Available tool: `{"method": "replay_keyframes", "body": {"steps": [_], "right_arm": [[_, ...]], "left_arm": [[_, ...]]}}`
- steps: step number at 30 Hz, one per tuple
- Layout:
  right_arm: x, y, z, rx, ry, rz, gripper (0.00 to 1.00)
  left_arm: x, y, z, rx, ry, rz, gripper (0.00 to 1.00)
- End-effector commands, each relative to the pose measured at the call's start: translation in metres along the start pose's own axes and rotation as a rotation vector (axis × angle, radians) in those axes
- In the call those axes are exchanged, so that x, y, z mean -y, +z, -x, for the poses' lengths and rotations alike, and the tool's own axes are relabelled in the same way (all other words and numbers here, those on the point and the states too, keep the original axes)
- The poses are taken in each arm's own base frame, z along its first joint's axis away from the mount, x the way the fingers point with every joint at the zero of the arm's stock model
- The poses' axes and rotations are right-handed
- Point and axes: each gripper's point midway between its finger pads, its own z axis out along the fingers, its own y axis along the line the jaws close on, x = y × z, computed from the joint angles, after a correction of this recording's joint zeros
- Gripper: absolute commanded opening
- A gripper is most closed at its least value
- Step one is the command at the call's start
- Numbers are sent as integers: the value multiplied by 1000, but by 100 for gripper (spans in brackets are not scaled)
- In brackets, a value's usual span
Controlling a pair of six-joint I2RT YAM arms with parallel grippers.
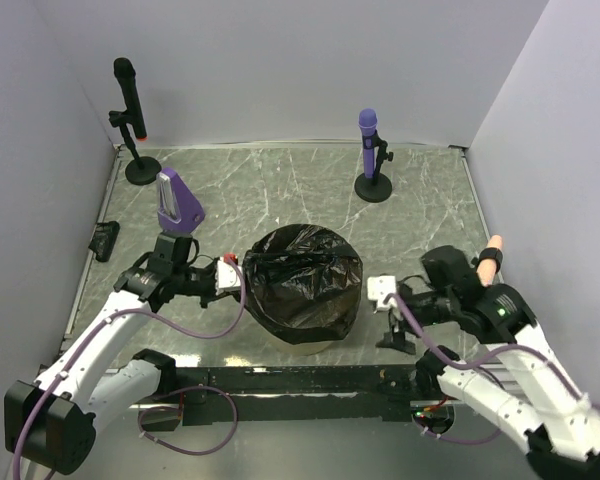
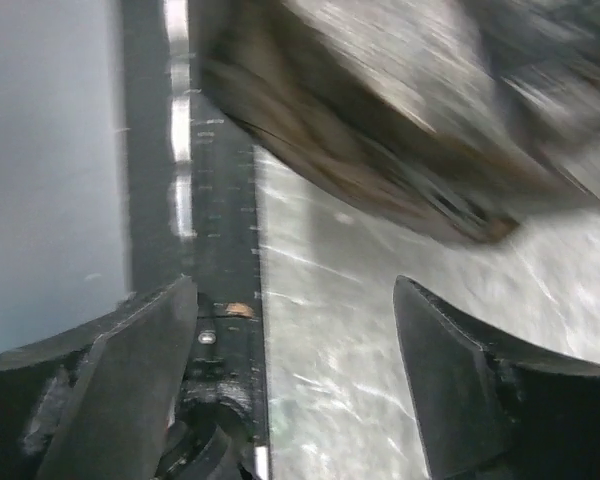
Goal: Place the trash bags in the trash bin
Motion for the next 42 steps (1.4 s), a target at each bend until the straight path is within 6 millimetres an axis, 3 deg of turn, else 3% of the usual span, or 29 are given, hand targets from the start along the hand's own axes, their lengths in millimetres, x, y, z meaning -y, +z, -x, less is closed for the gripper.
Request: {"method": "replay_keyframes", "body": {"steps": [1, 5, 9, 14, 19, 24, 27, 31, 34, 39, 42], "right_arm": [[-5, 24, 7, -34, -68, 97, 99], [25, 38, 19, -31, -6, -33, 98], [53, 51, 41, 34, 19, -142, 79], [81, 63, 59, 53, -61, -250, 75], [128, 75, 64, 22, -79, -422, 53], [128, 82, 46, -9, -131, -417, 0], [121, 82, 23, -36, -168, -425, 0], [113, 93, -13, -92, -257, -406, 0], [110, 101, -29, -119, -303, -385, 0], [98, 112, -58, -176, -351, -316, 0], [92, 115, -74, -197, -391, -302, 0]], "left_arm": [[-10, -4, 16, 46, -18, 55, 1], [-4, -8, 15, 35, -29, 49, 1], [0, -13, 13, 19, -25, 71, 1], [-1, -18, 10, 5, -29, 108, 1], [-12, -21, 16, 23, -30, 175, 1], [-10, -21, 23, 54, -29, 163, 1], [-4, -17, 29, 93, -24, 126, 1], [5, 0, 20, 86, 0, 56, 1], [9, 12, 6, 42, 17, 17, 1], [19, 18, -39, -98, 85, -30, 1], [16, 19, -48, -119, 122, -7, 1]]}}
